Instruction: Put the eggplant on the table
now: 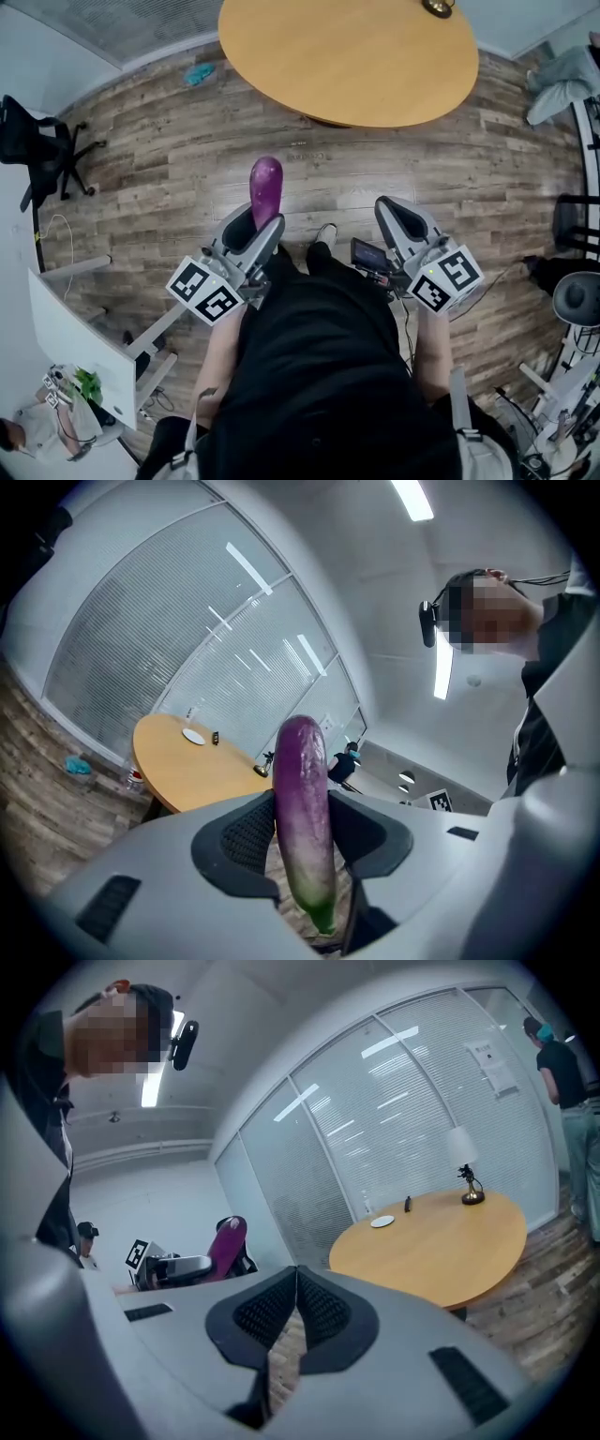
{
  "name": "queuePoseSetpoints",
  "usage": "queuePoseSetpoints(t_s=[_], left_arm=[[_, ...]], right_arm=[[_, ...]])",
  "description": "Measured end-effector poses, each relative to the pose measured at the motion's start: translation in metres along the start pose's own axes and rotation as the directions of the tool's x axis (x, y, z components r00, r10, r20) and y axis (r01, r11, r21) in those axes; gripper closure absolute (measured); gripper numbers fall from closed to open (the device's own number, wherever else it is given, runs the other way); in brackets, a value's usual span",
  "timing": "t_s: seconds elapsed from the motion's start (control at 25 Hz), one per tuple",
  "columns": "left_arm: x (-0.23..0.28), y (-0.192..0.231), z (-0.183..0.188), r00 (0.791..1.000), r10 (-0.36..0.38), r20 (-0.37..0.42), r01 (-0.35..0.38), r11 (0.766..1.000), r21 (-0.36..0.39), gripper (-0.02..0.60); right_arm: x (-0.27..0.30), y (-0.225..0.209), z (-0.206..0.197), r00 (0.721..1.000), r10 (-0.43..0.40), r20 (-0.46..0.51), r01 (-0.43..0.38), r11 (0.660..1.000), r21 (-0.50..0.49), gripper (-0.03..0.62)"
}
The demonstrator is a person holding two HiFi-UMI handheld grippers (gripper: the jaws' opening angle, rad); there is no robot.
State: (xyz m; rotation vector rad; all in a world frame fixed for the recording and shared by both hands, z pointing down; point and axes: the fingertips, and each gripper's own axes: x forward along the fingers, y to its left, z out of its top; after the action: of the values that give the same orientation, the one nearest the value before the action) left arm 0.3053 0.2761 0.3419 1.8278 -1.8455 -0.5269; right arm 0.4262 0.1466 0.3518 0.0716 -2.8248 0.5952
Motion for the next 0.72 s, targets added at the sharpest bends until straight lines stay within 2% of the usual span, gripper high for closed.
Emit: queuePoseSetpoints(t_s=[0.48,0.72], left_arm=[[-0.004,0.019,0.019,0.997,-0.055,-0.048,0.057,0.998,0.031,0.396],[-0.022,0.047,0.039,0.996,-0.073,-0.046,0.075,0.997,0.028,0.396]], right_arm=[[0.033,0.015,0.006,0.999,-0.035,0.003,0.035,0.999,0.013,0.576],[0.069,0.034,0.008,0.999,-0.043,-0.003,0.043,0.999,0.023,0.576]])
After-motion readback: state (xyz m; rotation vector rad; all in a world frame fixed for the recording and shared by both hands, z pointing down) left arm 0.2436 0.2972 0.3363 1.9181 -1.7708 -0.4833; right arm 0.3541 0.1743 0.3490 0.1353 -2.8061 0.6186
